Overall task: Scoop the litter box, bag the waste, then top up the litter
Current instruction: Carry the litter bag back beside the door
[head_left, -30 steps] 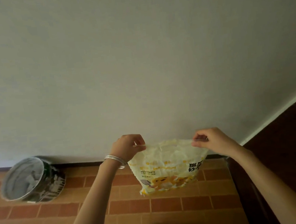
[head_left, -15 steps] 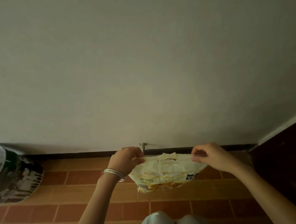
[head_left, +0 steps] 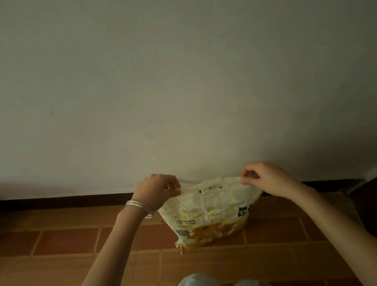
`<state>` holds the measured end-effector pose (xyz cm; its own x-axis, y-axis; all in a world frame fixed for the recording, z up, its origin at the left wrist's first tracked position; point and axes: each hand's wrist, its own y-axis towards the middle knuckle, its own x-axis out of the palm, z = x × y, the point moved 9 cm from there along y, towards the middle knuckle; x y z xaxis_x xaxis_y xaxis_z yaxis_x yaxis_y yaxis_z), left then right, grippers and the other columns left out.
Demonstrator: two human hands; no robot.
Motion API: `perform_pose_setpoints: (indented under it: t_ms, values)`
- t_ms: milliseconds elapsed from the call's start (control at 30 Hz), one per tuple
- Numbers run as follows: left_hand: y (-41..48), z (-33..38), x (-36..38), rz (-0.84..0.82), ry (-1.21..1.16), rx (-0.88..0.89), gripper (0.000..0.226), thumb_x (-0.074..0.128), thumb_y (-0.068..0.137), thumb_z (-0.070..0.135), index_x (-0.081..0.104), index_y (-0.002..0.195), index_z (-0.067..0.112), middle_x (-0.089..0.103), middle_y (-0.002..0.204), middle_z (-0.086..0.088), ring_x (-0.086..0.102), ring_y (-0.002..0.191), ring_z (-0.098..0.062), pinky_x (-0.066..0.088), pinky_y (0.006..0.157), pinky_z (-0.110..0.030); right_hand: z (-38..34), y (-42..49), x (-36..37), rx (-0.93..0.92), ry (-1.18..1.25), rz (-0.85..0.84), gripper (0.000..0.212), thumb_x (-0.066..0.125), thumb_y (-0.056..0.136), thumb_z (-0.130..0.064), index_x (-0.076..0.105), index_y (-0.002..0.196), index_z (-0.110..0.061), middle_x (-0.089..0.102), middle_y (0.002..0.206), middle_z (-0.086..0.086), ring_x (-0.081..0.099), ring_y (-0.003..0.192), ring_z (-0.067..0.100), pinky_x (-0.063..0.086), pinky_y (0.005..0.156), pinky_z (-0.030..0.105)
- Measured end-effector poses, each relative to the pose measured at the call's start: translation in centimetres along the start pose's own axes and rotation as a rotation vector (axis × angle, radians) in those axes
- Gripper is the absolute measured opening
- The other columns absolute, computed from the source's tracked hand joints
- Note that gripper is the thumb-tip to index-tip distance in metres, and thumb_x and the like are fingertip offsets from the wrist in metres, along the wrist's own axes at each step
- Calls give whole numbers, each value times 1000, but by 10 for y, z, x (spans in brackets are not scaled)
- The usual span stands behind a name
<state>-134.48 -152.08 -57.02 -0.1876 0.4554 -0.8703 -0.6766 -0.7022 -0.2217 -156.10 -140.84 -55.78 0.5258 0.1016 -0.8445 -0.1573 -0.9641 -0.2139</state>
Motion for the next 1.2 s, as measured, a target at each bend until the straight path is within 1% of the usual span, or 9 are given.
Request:
perform_pose_setpoints:
  t_ms: [200,333,467,667,800,900,967,1033,1200]
  values:
    - [42,-12,-13,213,4,53,8,64,85,29,67,92,26,61,84,14,56,82,-10,46,76,-29,14,36,-10,-36,-43,233,8,63,85,-32,64,85,-24,59,75,-14,58,72,9,44,62,26]
    - [49,-31,-17,340,22,3,22,70,79,25,65,101,23,67,97,5,59,92,-18,44,75,-30,25,51,-13,36,-17,369,11,65,85,-27,66,89,-16,66,87,-4,56,78,9,33,57,19]
    - [59,-44,-26,458,-144,-10,15,75,75,17,70,88,13,70,85,-3,63,82,-25,49,73,-34,28,55,-18,85,-12,453,11,65,85,-26,66,88,-15,68,89,-1,54,78,10,29,51,16]
    - [75,-36,-36,526,-125,28,17,75,72,12,71,88,13,70,84,-6,62,82,-28,46,72,-33,40,62,-22,128,21,513,13,69,81,-30,67,84,-18,70,90,3,64,84,20,41,63,25]
    - [69,-32,-32,593,-64,60,18,75,73,13,69,90,10,68,87,-7,61,81,-29,44,66,-32,38,54,-25,111,35,601,20,74,75,-27,67,86,-11,63,83,0,54,73,12,31,53,7]
    - [59,-35,-29,675,-16,92,21,77,71,13,68,90,9,66,88,-8,60,79,-30,42,62,-30,36,46,-26,76,-31,687,26,76,70,-34,66,85,-15,64,86,-2,57,75,12,41,61,19]
    - [50,-36,-32,726,0,105,24,79,70,13,67,91,11,67,92,-6,60,83,-30,47,64,-34,35,44,-25,55,-17,685,31,77,68,-36,66,89,-16,65,91,-2,60,80,14,45,67,26]
    - [43,-35,-36,732,12,104,28,80,68,13,67,94,11,67,95,-6,61,87,-30,50,65,-38,28,39,-26,46,-5,649,37,78,68,-34,66,97,-14,65,96,-1,60,85,15,42,70,23]
    - [20,-24,-56,559,28,31,36,79,71,14,66,105,13,66,104,-6,62,94,-28,54,73,-41,-4,24,-36,96,-121,467,51,76,72,-26,60,119,-12,61,115,5,57,105,24,46,88,35]
